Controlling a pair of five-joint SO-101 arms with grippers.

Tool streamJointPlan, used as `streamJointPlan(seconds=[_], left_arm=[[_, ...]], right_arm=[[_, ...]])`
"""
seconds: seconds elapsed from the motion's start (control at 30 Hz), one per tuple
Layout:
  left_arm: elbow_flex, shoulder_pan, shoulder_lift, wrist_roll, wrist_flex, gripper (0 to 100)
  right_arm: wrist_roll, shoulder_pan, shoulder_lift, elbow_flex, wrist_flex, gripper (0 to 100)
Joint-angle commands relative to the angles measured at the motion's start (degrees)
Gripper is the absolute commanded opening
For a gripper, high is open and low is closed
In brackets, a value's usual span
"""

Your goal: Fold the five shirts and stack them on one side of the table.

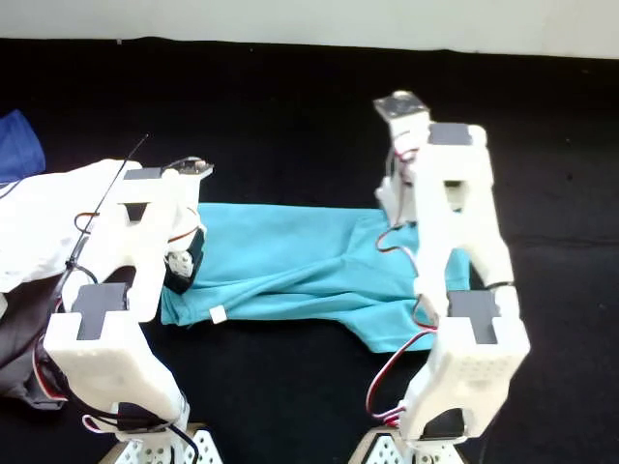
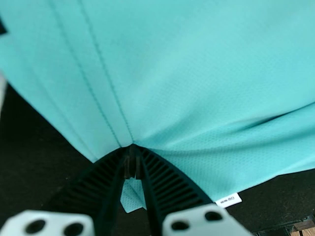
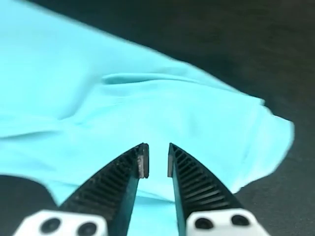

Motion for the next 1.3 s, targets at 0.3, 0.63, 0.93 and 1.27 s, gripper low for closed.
streamJointPlan(seconds=[0.3,0.63,0.93,1.27], left_arm=[[0.13,-1.19,0.66,-0.26,-1.93,1],[0.13,-1.19,0.66,-0.26,-1.93,1],[0.13,-1.19,0.66,-0.26,-1.93,1],[0.13,-1.27,0.66,-0.26,-1.93,1]], right_arm=[[-0.7,-18.07,1.1,3.82,-7.87,7.7],[-0.18,-25.01,4.09,8.75,-1.1,1.5],[3.6,-25.63,3.47,8.22,7.6,0.9],[5.71,-20.7,-22.2,25.71,7.25,1.0]])
